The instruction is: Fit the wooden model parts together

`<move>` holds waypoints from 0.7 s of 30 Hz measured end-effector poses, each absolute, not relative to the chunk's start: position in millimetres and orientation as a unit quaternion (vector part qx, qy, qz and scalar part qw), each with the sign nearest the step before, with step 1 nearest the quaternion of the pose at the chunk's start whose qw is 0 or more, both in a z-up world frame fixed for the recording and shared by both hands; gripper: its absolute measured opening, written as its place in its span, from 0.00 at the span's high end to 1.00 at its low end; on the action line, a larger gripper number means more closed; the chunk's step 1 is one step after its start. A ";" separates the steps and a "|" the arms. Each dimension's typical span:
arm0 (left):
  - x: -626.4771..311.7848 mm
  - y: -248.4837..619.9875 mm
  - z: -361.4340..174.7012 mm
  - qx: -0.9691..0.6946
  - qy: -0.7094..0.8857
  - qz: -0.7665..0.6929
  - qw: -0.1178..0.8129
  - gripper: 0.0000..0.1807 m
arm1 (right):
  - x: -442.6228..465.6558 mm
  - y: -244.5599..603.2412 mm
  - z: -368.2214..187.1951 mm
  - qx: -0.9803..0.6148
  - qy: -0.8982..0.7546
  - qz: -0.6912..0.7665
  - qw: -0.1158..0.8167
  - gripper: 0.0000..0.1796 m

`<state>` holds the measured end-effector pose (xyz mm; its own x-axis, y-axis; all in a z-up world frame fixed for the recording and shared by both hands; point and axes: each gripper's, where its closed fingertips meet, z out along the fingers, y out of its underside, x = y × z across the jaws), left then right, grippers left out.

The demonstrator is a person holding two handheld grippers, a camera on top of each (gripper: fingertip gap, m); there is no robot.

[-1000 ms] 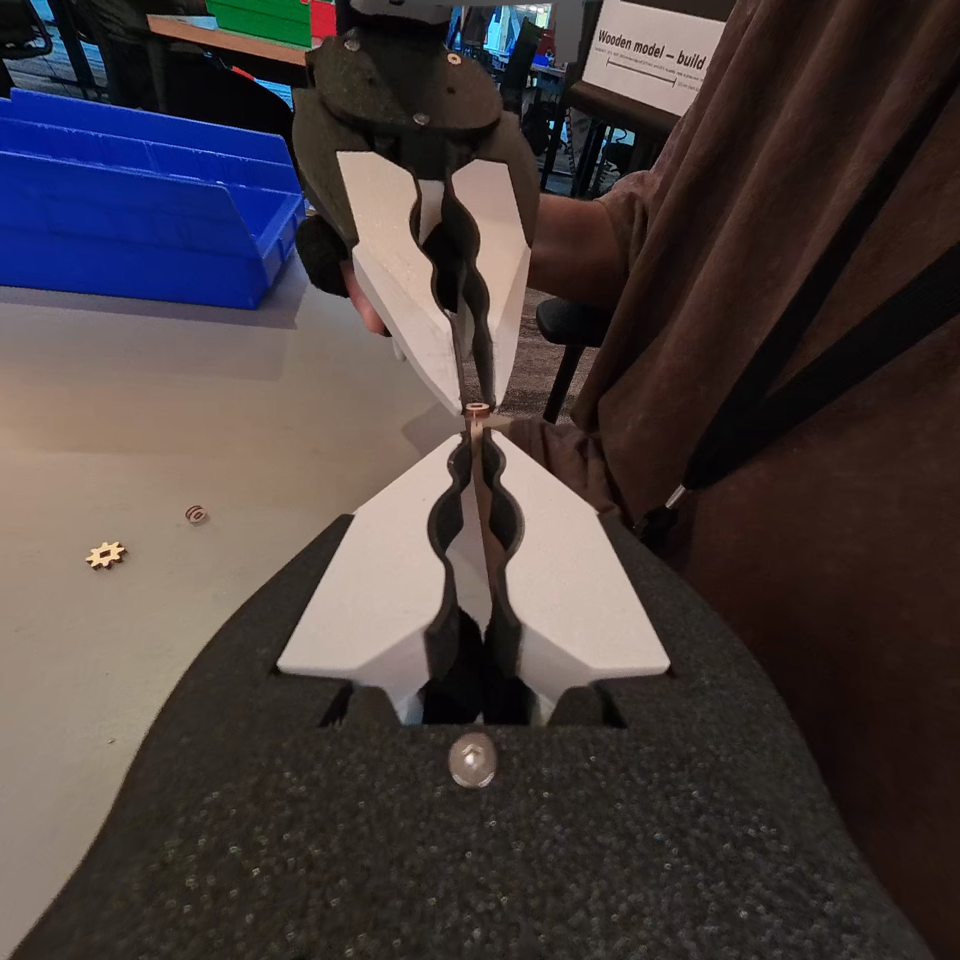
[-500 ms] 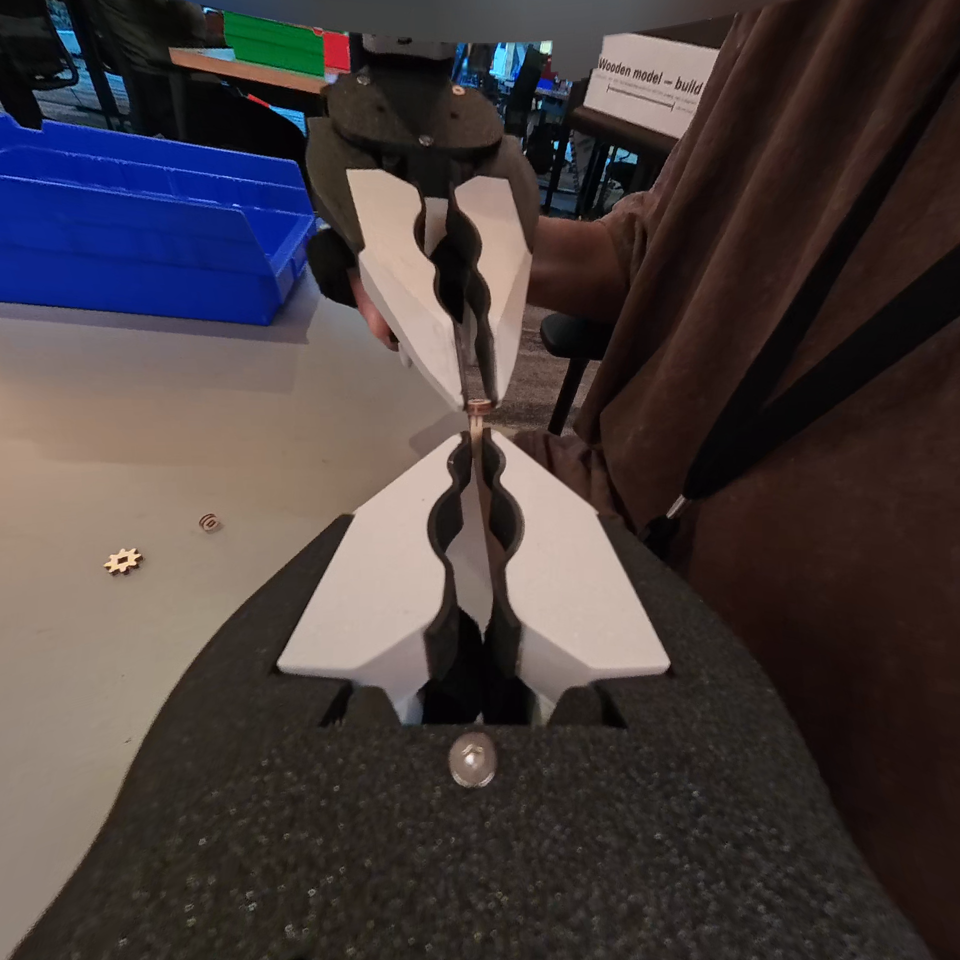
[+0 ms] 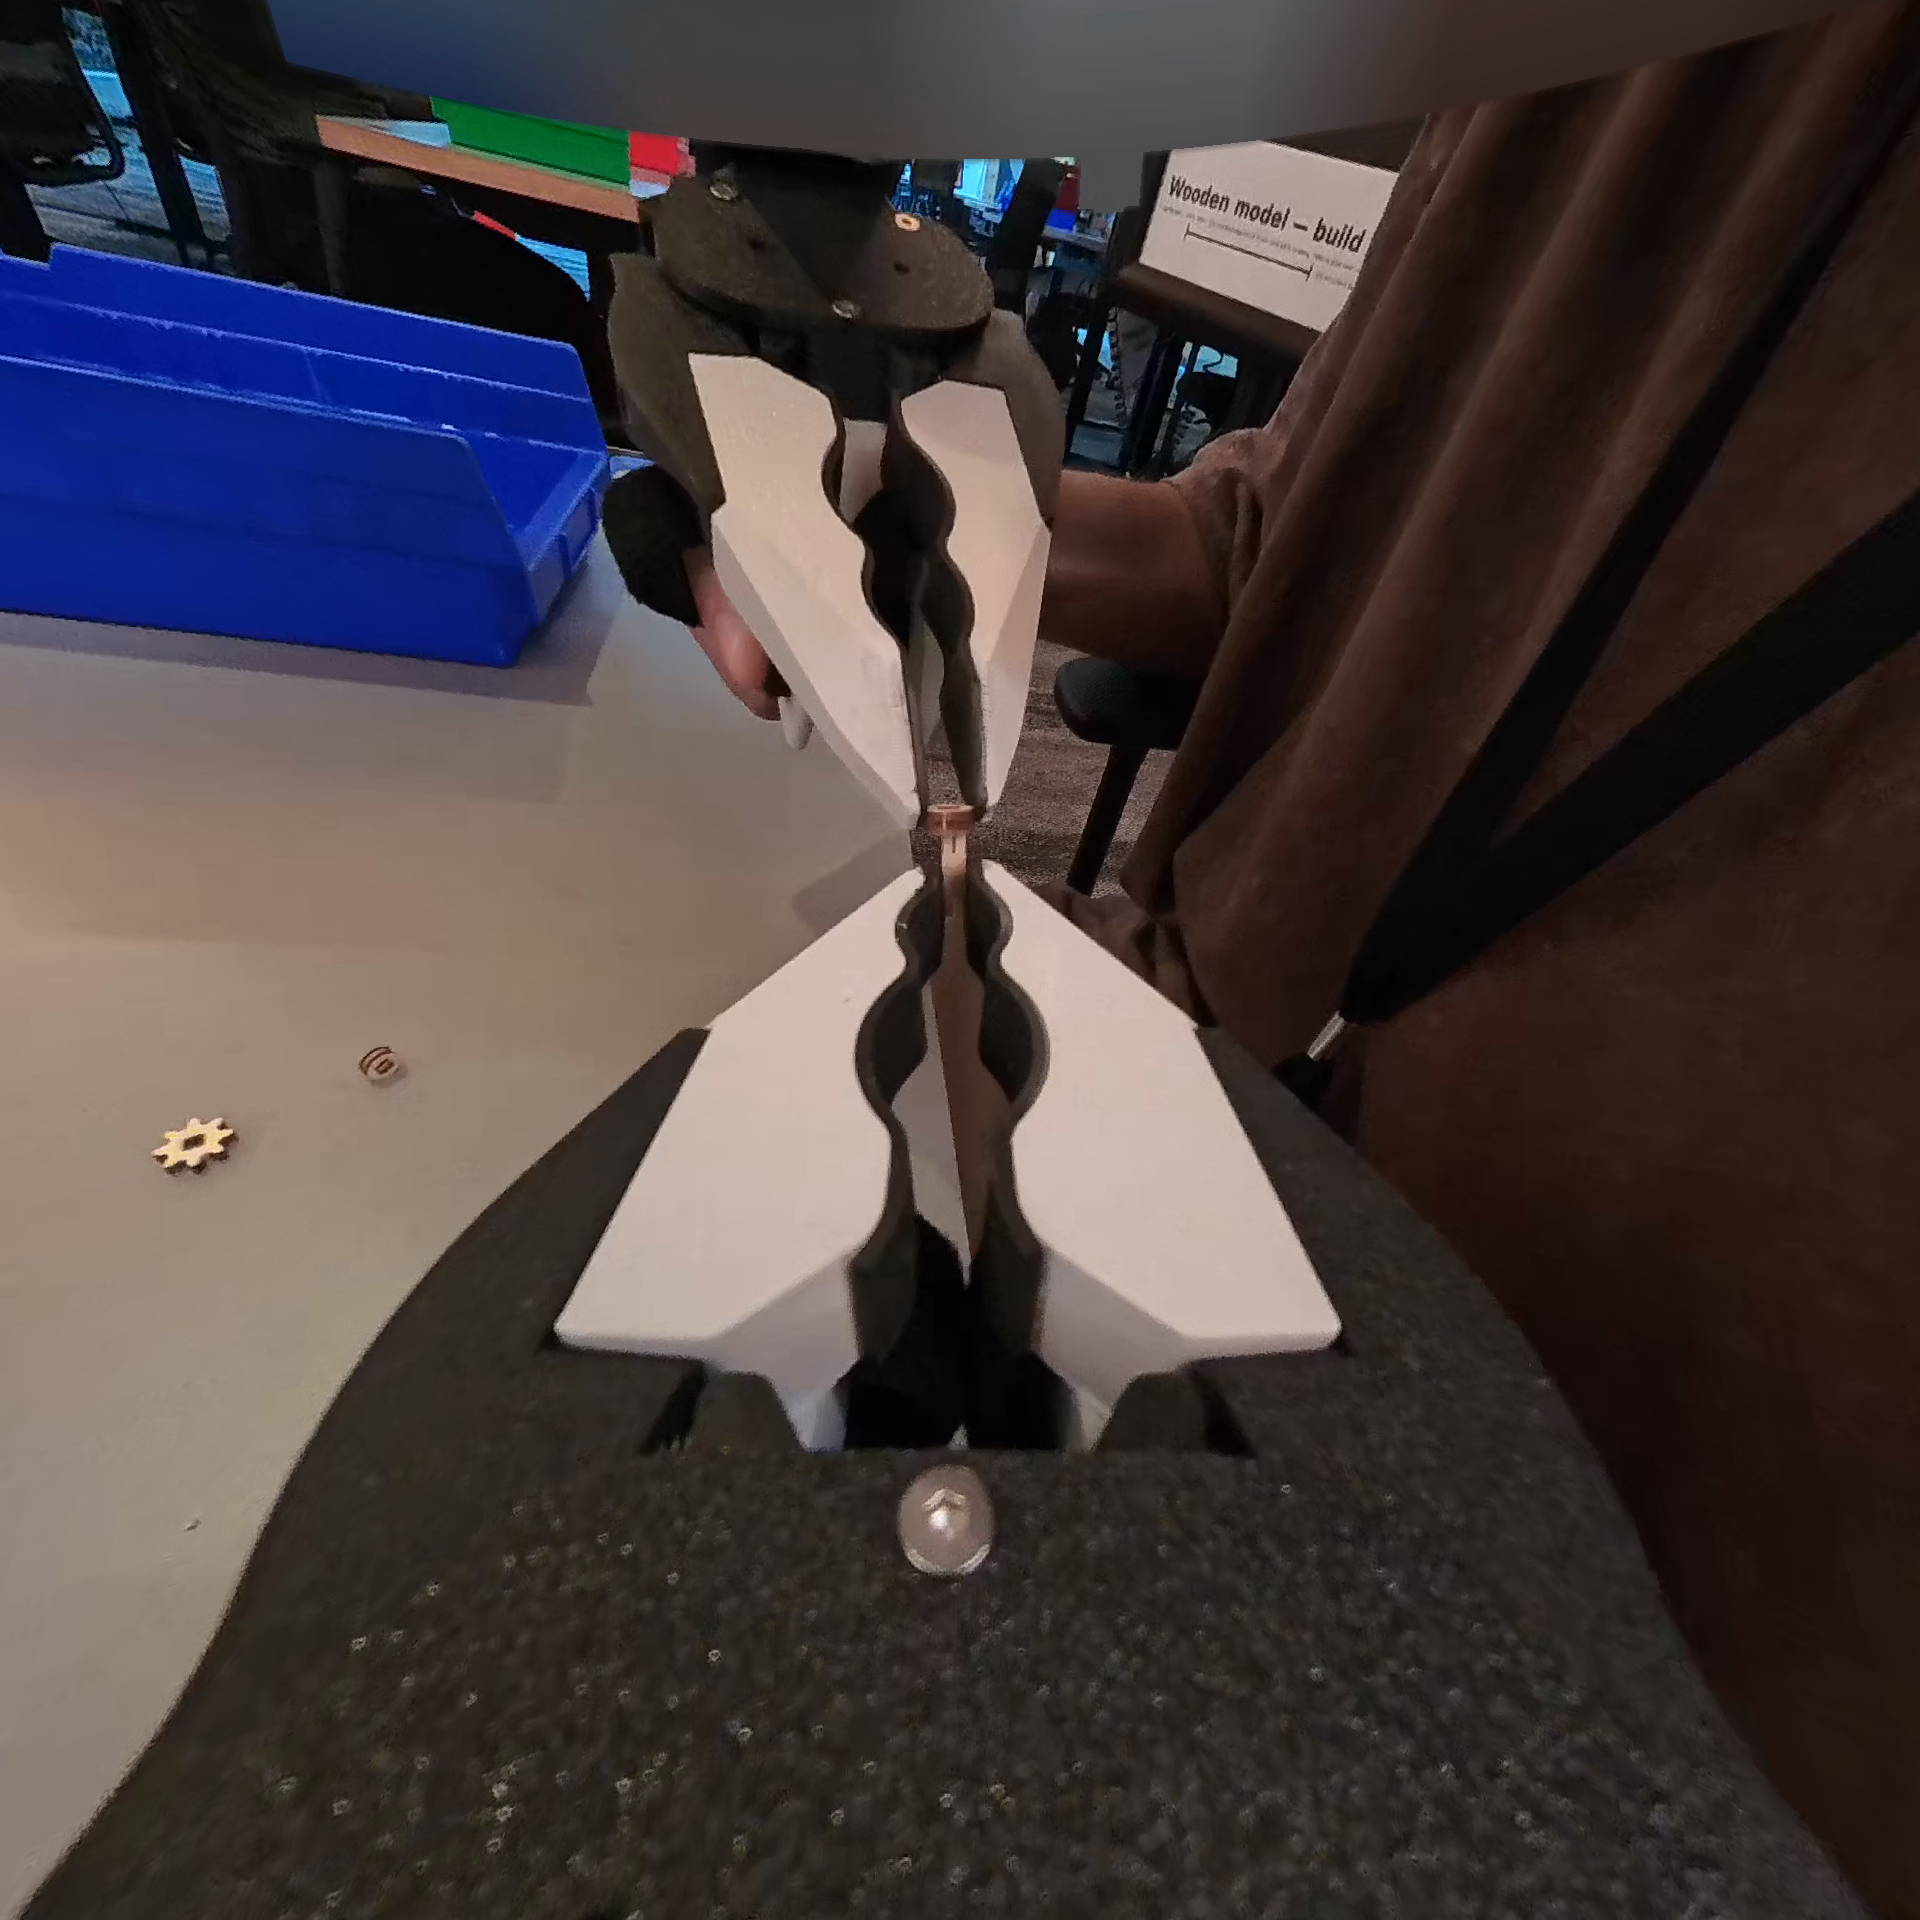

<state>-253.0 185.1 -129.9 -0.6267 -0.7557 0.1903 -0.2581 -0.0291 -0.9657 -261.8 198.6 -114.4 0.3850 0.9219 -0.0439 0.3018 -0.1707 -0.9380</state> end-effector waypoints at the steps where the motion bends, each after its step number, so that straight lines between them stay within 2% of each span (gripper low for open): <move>1: -253.2 184.8 -129.8 -0.380 0.666 -0.608 0.204 0.99 | -262.3 198.3 -114.0 -0.688 -0.444 0.333 0.467 0.96; 21: -253.6 186.7 -128.2 -0.390 0.662 -0.605 0.207 0.99 | -263.9 199.0 -114.1 -0.681 -0.436 0.340 0.480 0.96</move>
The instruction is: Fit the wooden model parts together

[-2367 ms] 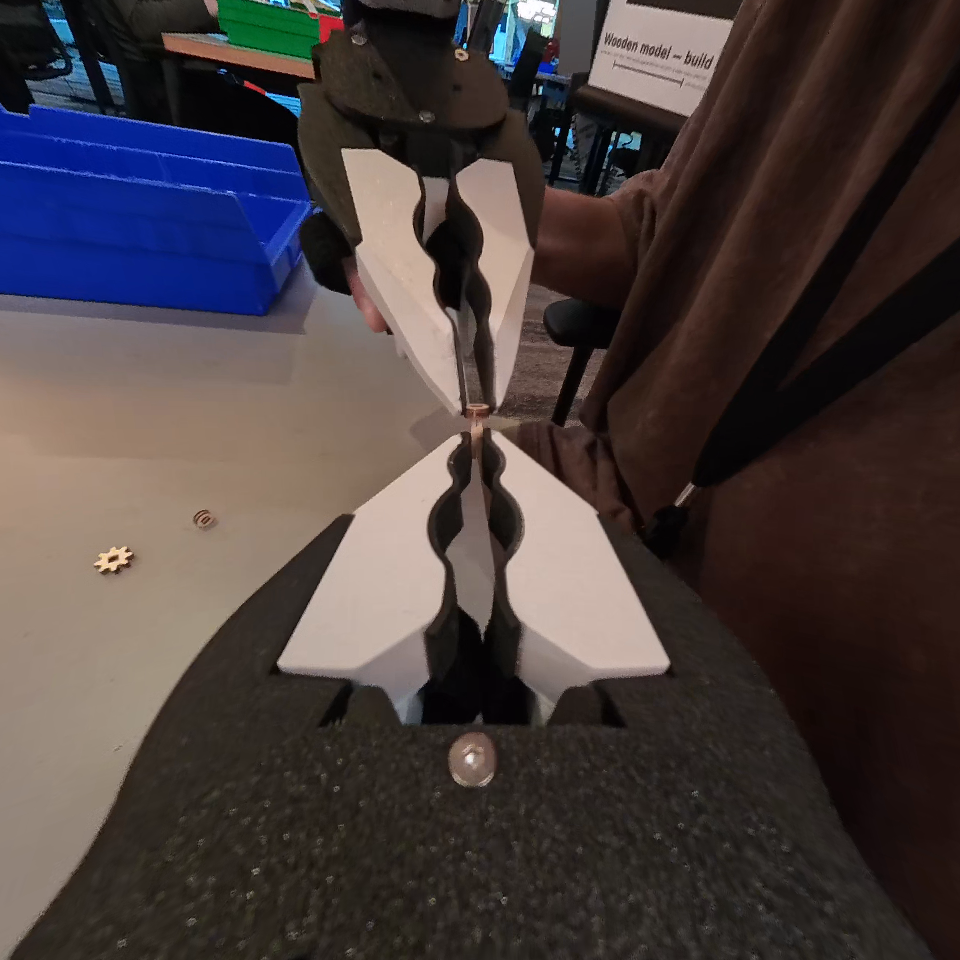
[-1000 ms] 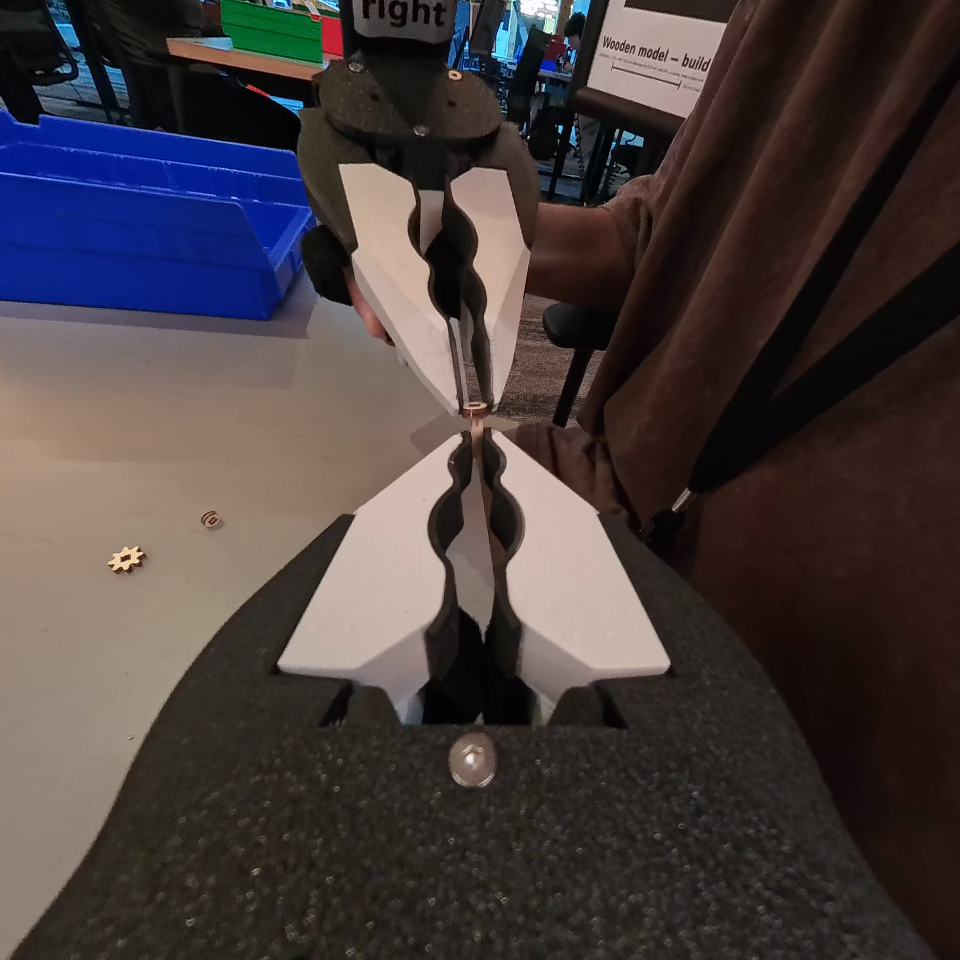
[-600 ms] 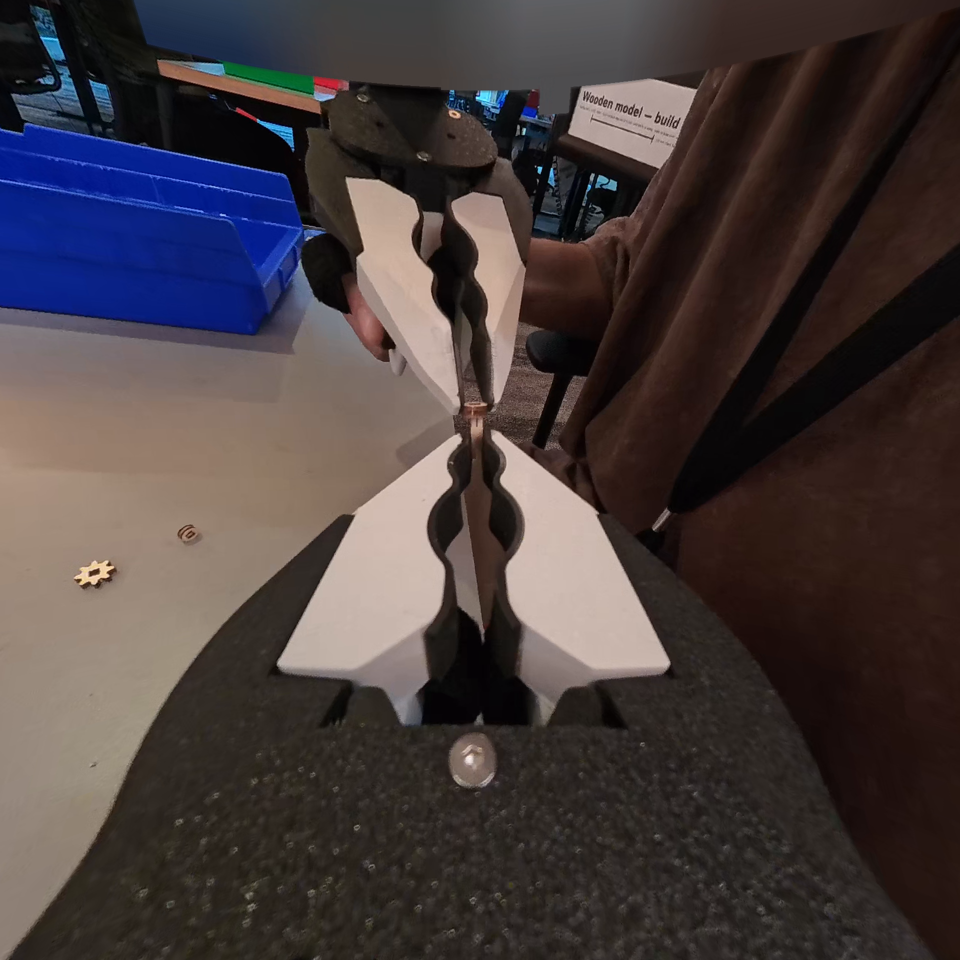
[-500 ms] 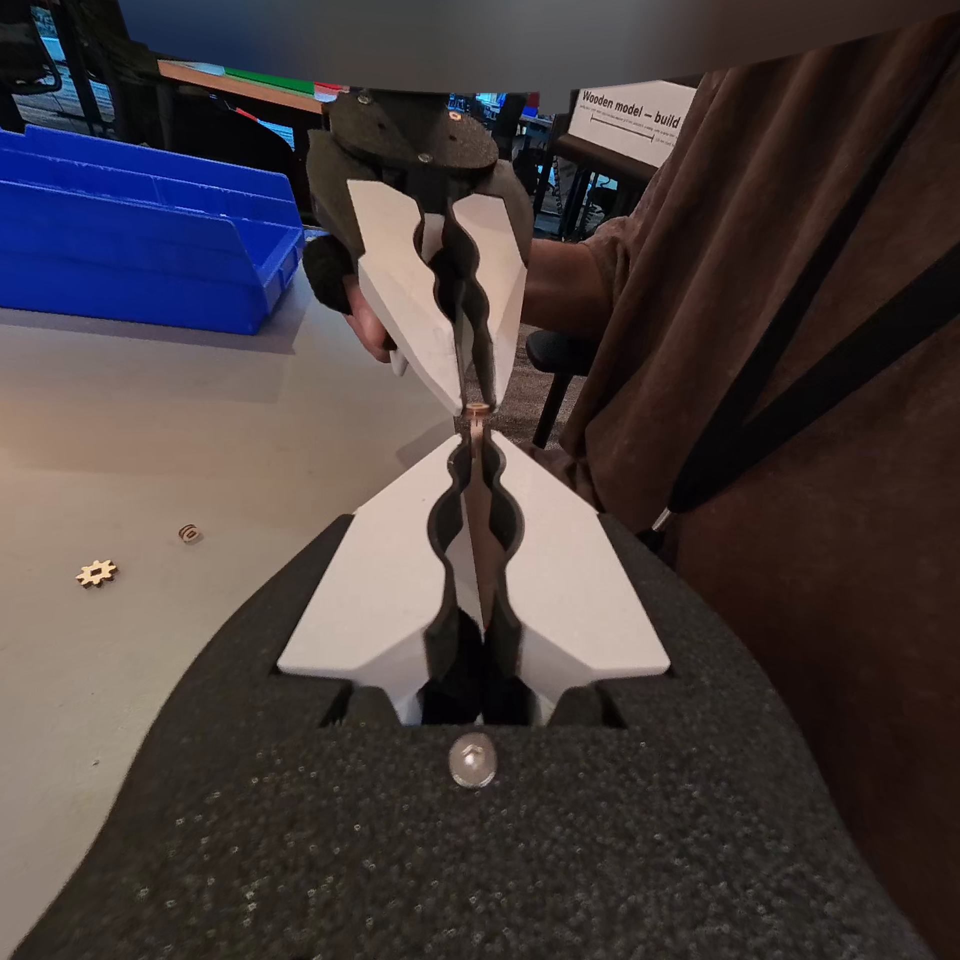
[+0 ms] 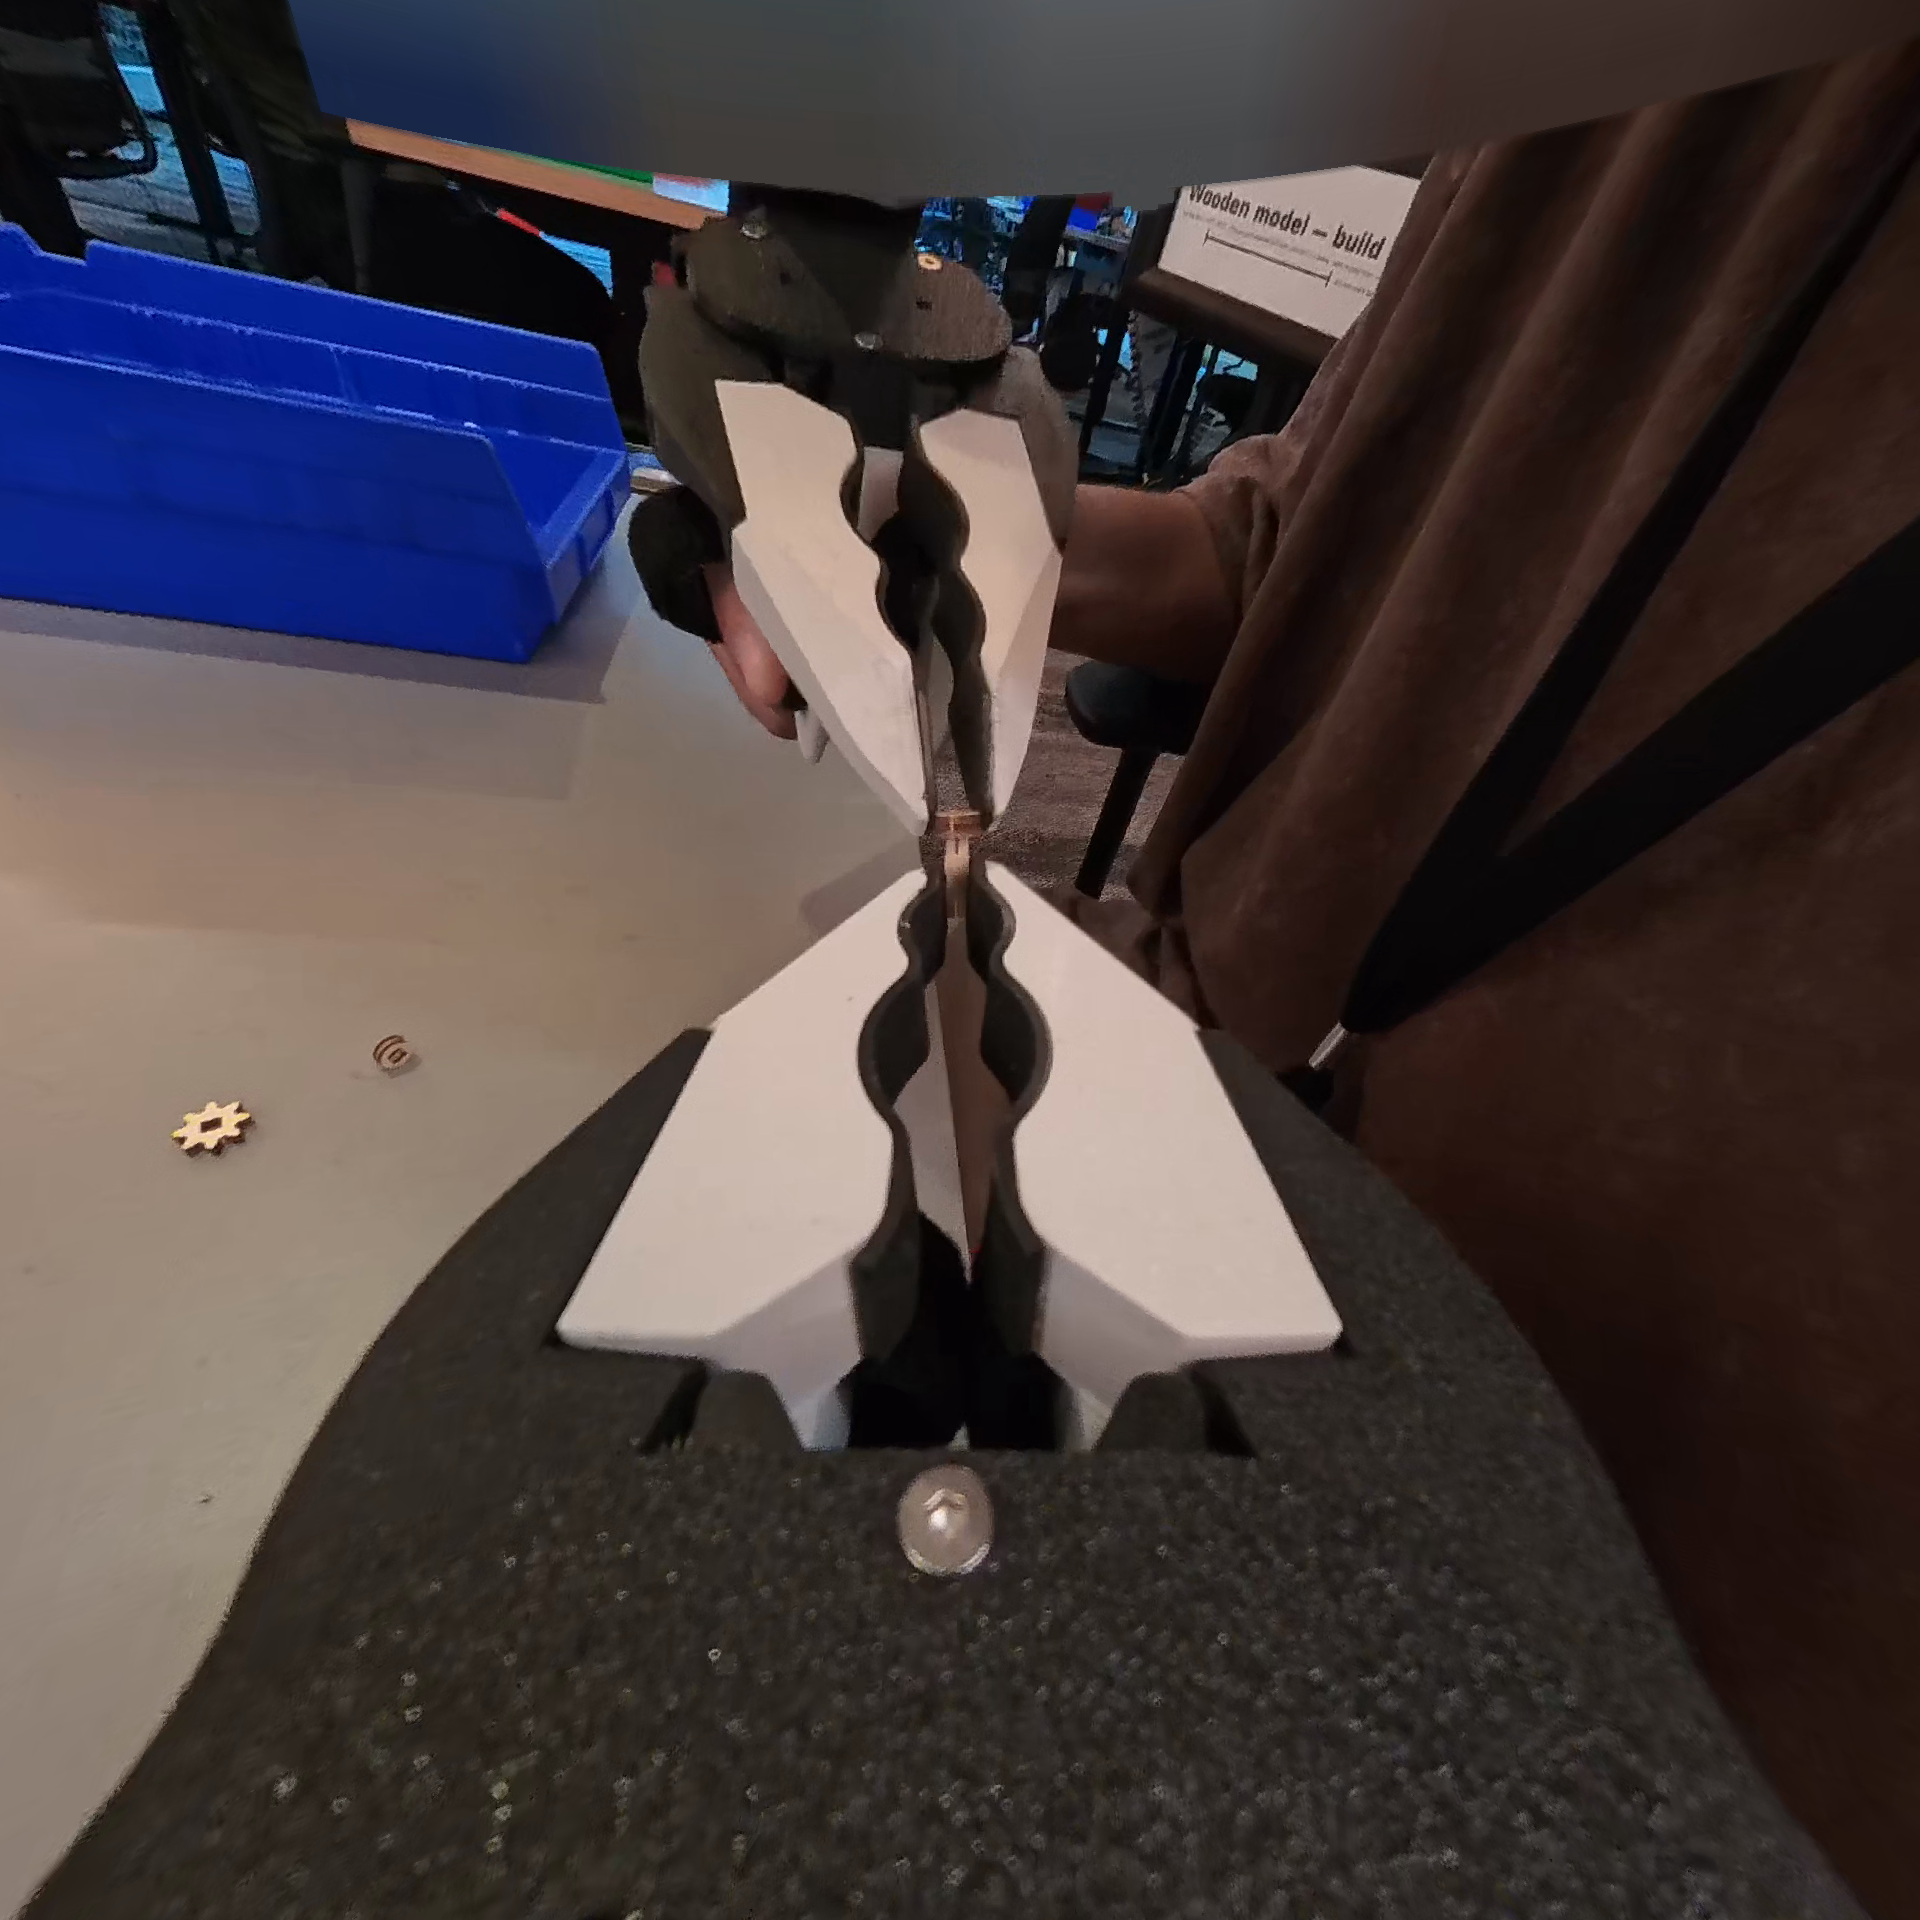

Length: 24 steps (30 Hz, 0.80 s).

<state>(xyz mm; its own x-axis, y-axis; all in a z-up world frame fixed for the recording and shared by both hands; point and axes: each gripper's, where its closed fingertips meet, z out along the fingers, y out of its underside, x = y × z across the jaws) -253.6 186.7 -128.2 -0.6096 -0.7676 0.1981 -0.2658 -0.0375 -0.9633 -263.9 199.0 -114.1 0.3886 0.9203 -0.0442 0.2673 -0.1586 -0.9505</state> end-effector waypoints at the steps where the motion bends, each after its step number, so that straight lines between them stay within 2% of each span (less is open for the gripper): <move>1: -254.2 186.0 -127.6 -0.391 0.661 -0.607 0.204 0.99 | -264.6 198.1 -113.2 -0.679 -0.435 0.346 0.481 0.96; 17: -252.3 180.7 -142.3 -0.406 0.691 -0.566 0.196 1.00 | -262.7 191.7 -129.8 -0.702 -0.449 0.340 0.436 0.96; 21: -247.2 186.4 -138.0 -0.424 0.671 -0.577 0.192 1.00 | -254.8 201.3 -123.8 -0.695 -0.410 0.359 0.470 0.96; 24: -239.3 189.1 -130.2 -0.428 0.660 -0.575 0.224 0.99 | -247.9 203.3 -112.6 -0.673 -0.368 0.425 0.481 0.96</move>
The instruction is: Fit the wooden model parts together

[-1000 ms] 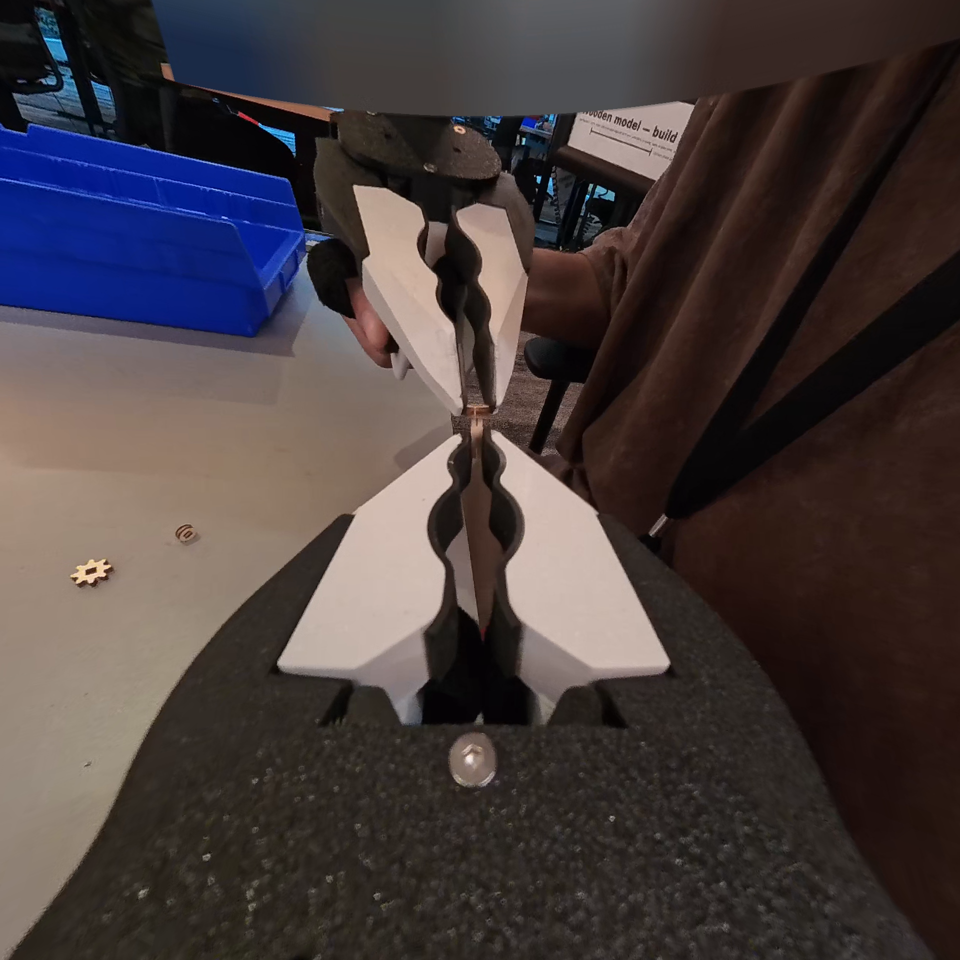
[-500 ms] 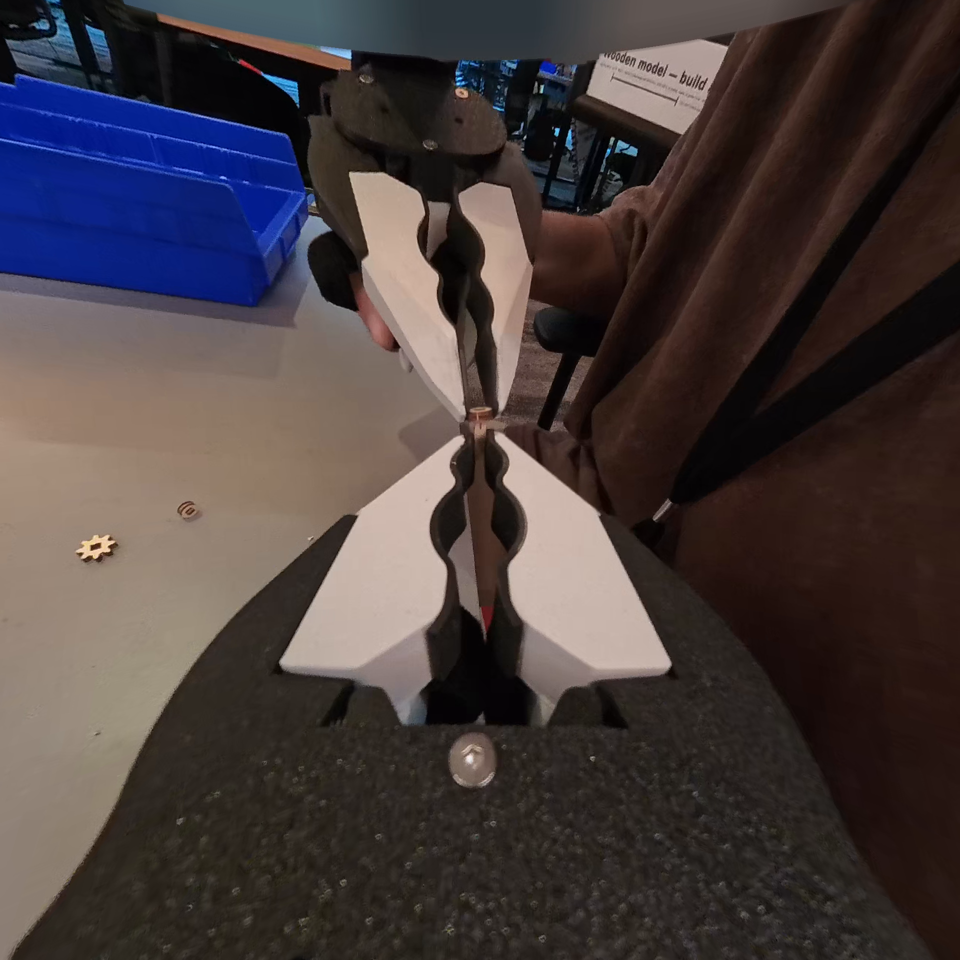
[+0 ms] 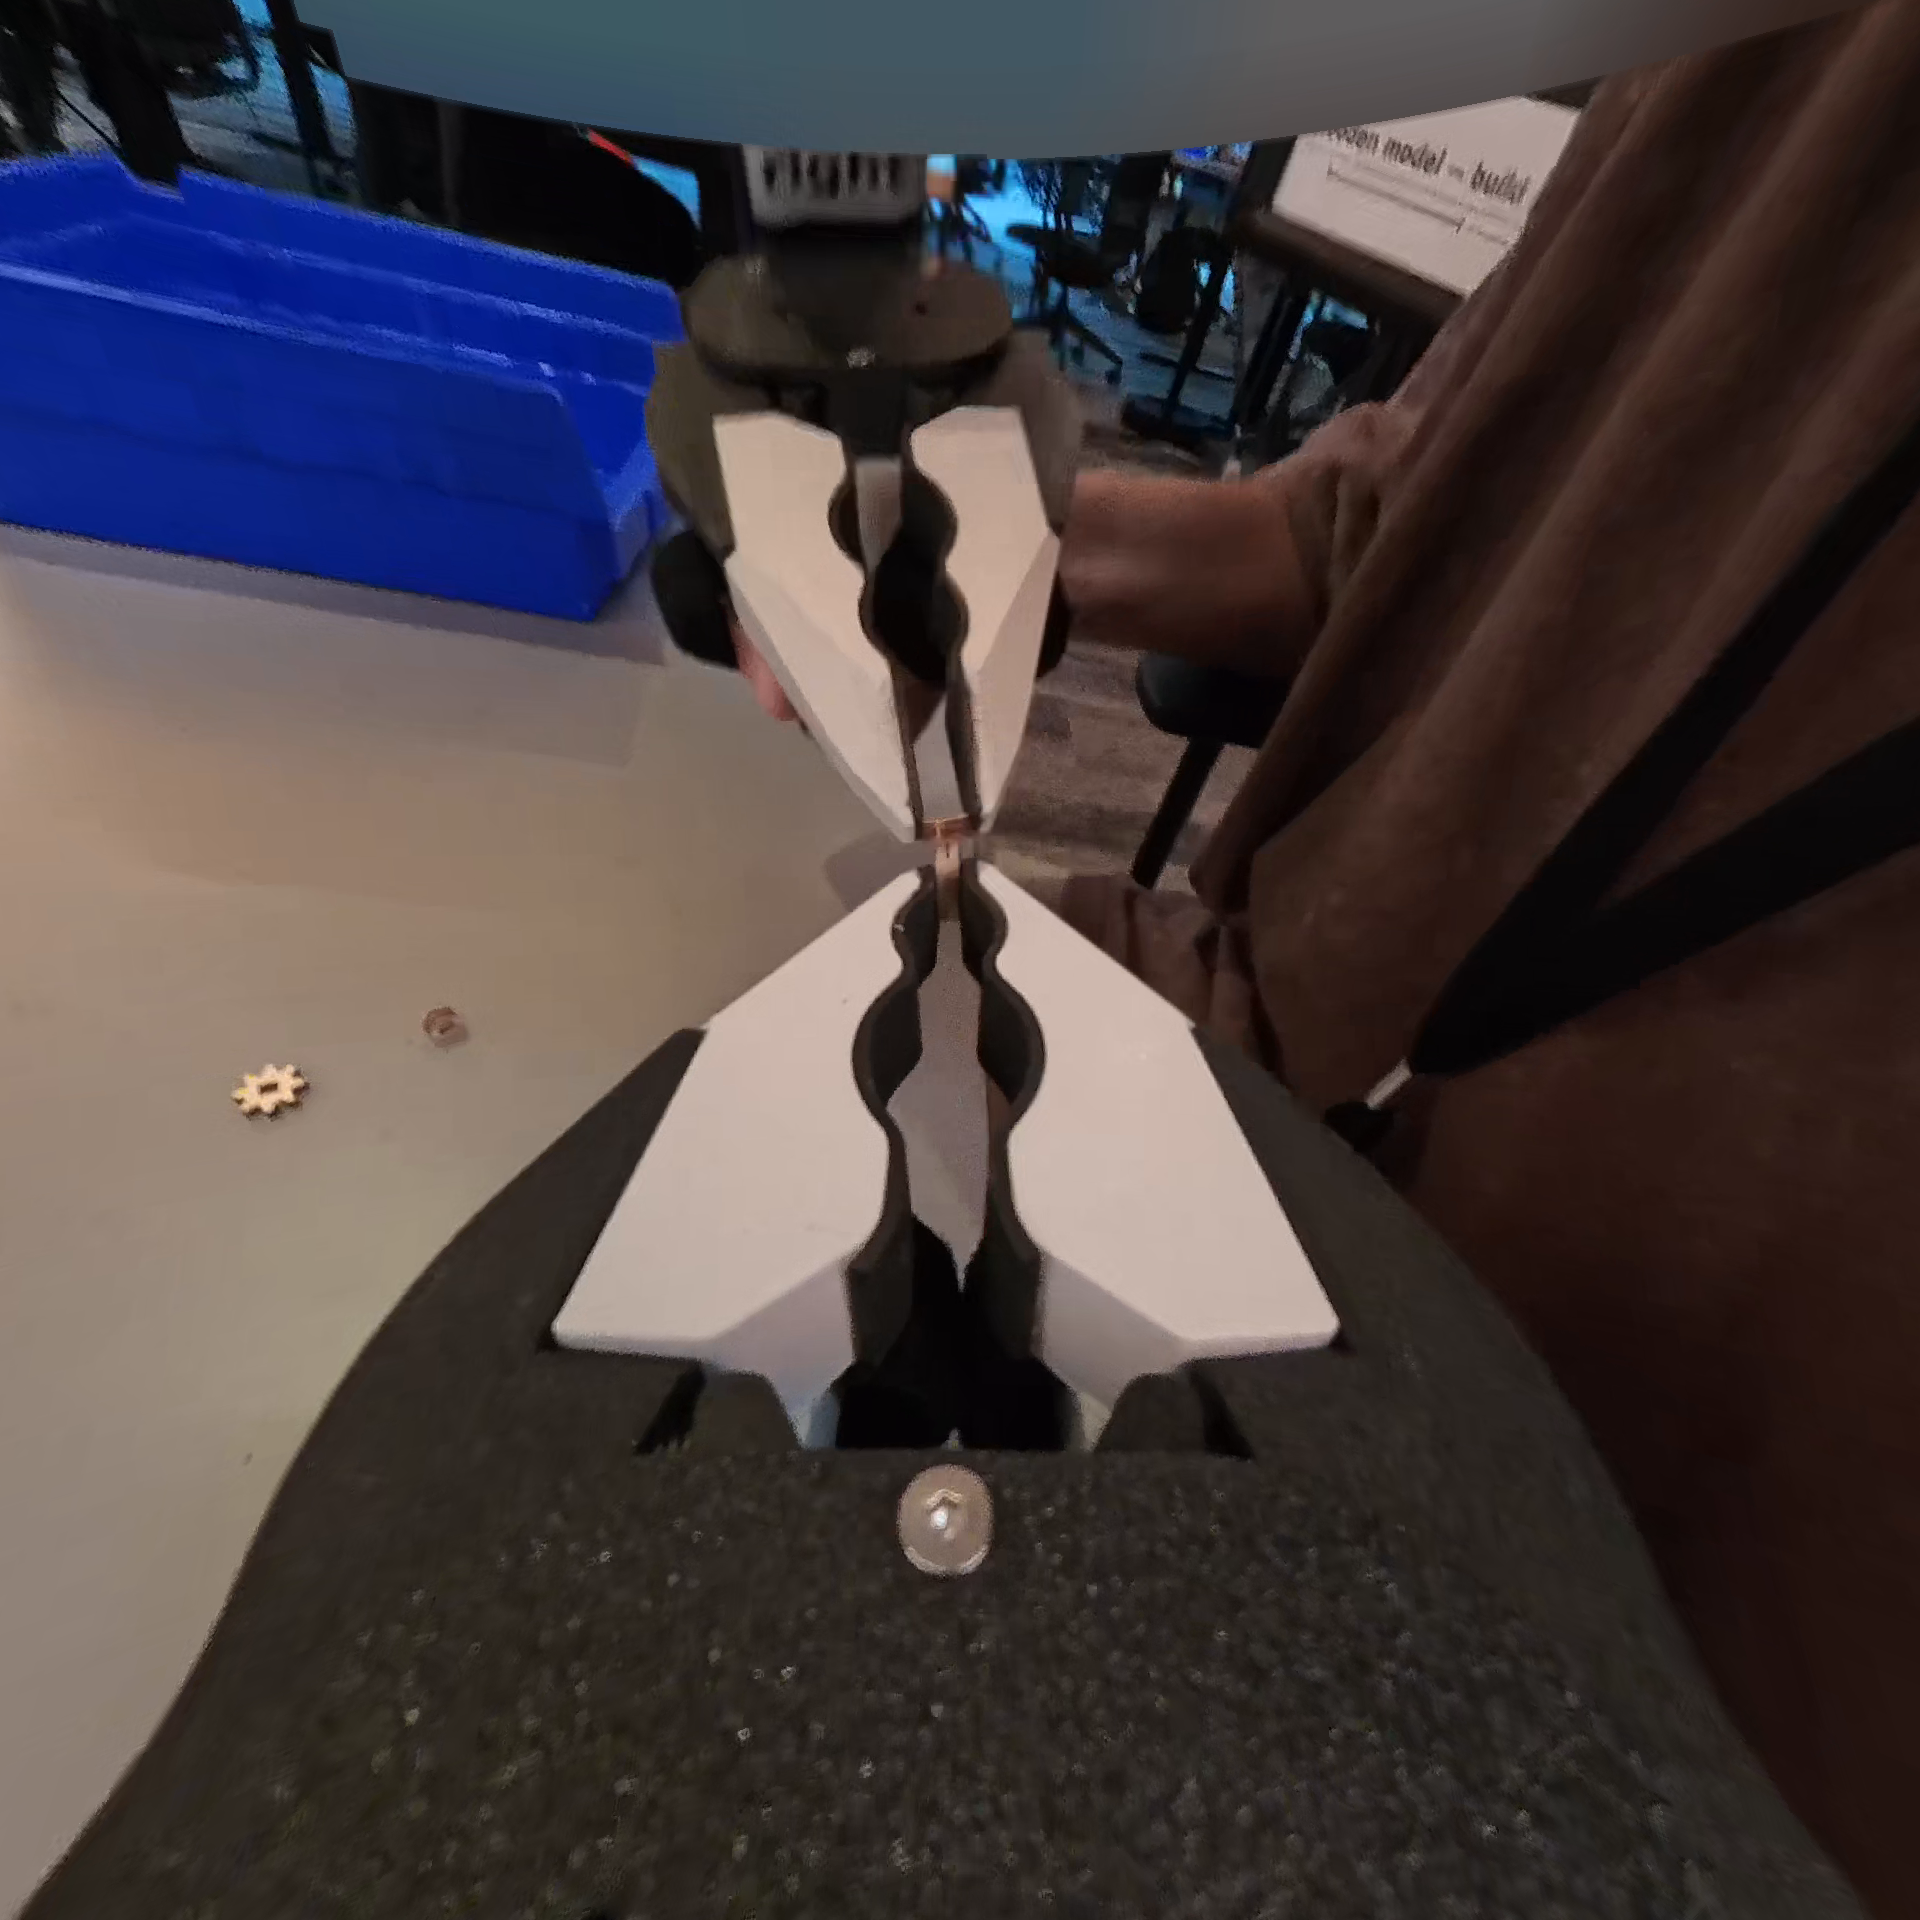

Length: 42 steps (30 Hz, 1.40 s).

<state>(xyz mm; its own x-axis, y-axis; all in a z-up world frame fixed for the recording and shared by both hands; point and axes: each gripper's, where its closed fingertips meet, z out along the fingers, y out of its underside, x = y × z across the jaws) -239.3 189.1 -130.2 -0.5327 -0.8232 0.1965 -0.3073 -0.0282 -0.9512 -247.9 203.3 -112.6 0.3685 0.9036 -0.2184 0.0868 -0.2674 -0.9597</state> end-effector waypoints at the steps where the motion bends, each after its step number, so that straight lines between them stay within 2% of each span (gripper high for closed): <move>1: -237.6 191.2 -127.5 -0.432 0.654 -0.578 0.229 0.99 | -246.1 205.3 -112.1 -0.670 -0.356 0.436 0.483 0.96; 15: -242.0 208.3 -131.0 -0.466 0.632 -0.583 0.208 0.99 | -244.6 218.3 -114.9 -0.659 -0.315 0.460 0.505 0.96; 30: -245.3 199.6 -152.9 -0.469 0.668 -0.547 0.187 1.00 | -248.3 215.4 -137.2 -0.697 -0.353 0.417 0.465 0.96; 42: -248.3 203.0 -159.5 -0.472 0.677 -0.532 0.189 1.00 | -247.9 211.0 -143.5 -0.696 -0.342 0.445 0.447 0.97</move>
<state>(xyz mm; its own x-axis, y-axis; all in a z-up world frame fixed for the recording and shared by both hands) -248.3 203.0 -159.5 -0.4830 -0.8404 0.2458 -0.4387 -0.0106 -0.8986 -247.9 211.0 -143.5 0.3700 0.8742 -0.3145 0.0773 -0.3663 -0.9273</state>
